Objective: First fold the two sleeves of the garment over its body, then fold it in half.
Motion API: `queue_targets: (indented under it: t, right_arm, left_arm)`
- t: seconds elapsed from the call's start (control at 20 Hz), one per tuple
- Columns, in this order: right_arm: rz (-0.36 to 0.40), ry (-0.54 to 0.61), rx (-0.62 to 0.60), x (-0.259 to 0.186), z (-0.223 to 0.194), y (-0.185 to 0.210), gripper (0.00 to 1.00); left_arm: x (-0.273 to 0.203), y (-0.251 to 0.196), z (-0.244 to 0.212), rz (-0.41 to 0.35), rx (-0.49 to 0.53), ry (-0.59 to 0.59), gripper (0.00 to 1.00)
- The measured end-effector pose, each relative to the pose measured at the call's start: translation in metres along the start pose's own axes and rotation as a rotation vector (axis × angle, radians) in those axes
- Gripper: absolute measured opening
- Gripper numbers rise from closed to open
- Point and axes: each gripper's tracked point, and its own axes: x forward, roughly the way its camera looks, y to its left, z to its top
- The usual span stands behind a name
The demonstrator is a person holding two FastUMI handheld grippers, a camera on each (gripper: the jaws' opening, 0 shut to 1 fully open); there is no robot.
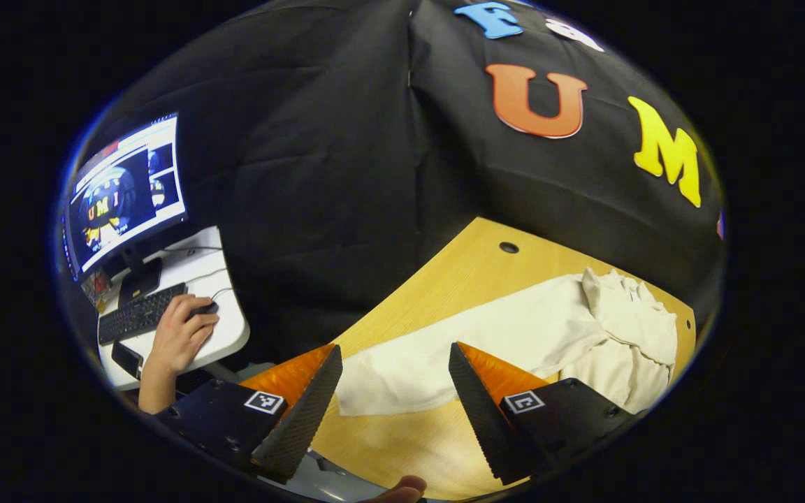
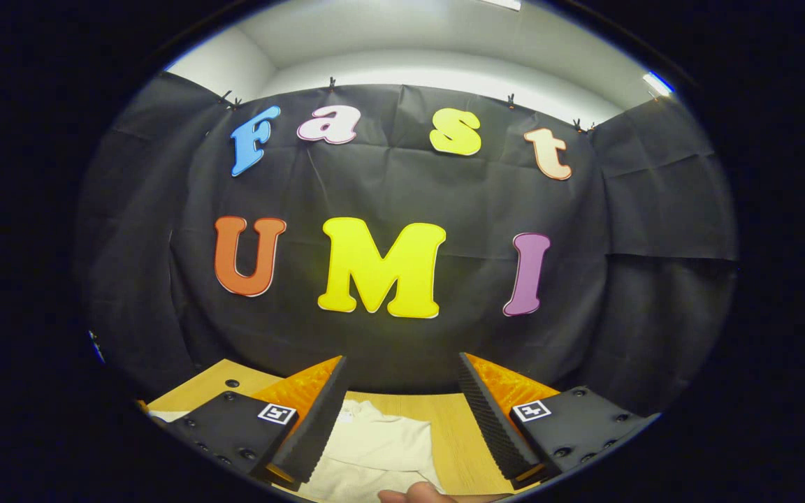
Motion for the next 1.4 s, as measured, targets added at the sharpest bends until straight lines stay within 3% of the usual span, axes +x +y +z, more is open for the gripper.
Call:
queue_targets:
  t: [0.15,0.3,0.6,0.7,0.85,1.15,1.4]
  right_arm:
    - [0.042,-0.015,0.028,-0.033,-0.006,0.011,0.96]
    - [0.035,-0.016,-0.025,-0.040,-0.018,0.009,0.95]
    - [0.068,0.035,-0.016,-0.039,-0.035,0.021,0.95]
    - [0.071,0.041,-0.008,-0.035,-0.037,0.022,0.95]
    - [0.083,0.048,-0.014,-0.029,-0.040,0.028,0.95]
    - [0.130,0.056,-0.034,-0.018,-0.047,0.047,0.95]
    - [0.162,0.044,-0.026,-0.021,-0.044,0.050,0.95]
  left_arm:
    - [0.024,0.010,-0.034,0.042,-0.057,0.151,0.98]
    - [0.043,0.009,-0.058,0.054,-0.088,0.276,0.98]
    - [0.062,0.026,-0.075,0.136,-0.181,0.421,0.98]
    - [0.068,0.014,-0.090,0.097,-0.234,0.517,0.98]
    - [0.071,0.022,-0.088,0.107,-0.152,0.550,0.86]
    - [0.070,0.020,-0.088,0.102,-0.146,0.582,0.84]
    - [0.068,0.013,-0.089,0.080,-0.099,0.658,0.63]
